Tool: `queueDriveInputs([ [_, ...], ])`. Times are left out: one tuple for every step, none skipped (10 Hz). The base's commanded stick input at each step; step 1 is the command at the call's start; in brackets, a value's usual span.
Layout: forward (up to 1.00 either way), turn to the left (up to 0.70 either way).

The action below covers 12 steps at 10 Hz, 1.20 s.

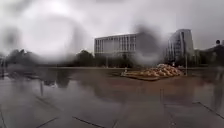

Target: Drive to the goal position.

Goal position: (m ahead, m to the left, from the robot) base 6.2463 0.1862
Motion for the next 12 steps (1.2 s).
queueDriveInputs([
  [0.7,0.0],
  [0.7,0.0],
  [0.7,0.0],
  [0.7,0.0],
  [0.7,0.0],
  [0.7,0.0],
  [0.7,0.0],
  [0.7,0.0],
  [0.7,0.0],
  [0.7,0.0],
  [0.7,0.0],
  [0.7,0.0],
])
